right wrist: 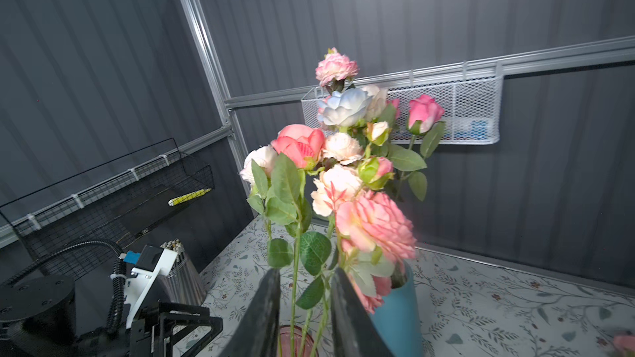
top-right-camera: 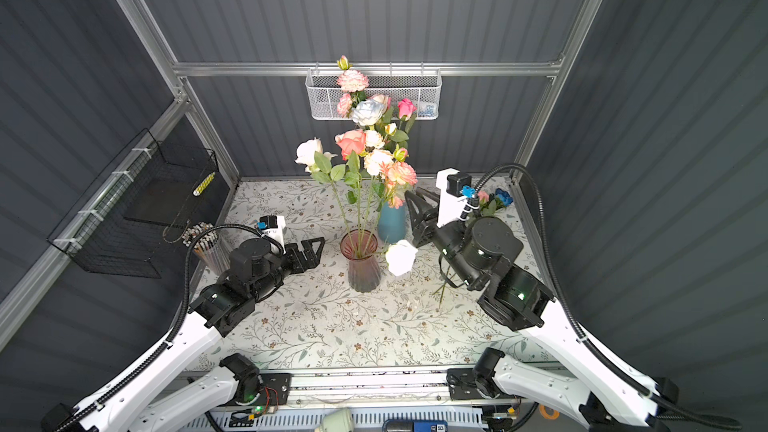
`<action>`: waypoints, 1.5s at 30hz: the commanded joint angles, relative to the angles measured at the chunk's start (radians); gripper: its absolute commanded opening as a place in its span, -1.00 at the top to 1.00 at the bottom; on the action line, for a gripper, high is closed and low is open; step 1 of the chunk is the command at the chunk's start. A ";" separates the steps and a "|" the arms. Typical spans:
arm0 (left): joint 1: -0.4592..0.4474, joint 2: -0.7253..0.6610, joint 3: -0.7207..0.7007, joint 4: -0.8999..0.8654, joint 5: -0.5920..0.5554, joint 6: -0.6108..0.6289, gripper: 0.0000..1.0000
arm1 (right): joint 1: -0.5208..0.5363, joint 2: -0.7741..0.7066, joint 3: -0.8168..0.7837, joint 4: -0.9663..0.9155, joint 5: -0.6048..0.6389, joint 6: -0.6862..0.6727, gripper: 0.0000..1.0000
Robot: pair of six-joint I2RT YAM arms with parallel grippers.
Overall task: Arrange flowers in a vase
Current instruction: Pick up the flower from the top-right of the table.
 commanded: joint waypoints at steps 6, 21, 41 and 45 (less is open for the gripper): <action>-0.001 -0.032 -0.097 0.045 -0.005 -0.039 -0.99 | -0.350 -0.080 -0.143 -0.217 0.006 0.164 0.40; -0.001 0.018 -0.144 0.106 0.030 -0.043 -0.99 | -0.885 0.401 -0.107 -0.290 -0.378 0.324 0.28; 0.001 0.125 -0.144 0.138 0.024 -0.002 -0.99 | -1.072 1.170 0.445 -0.586 -0.394 0.202 0.19; 0.001 0.122 -0.138 0.144 0.017 0.005 -0.99 | -1.072 1.217 0.474 -0.599 -0.394 0.197 0.19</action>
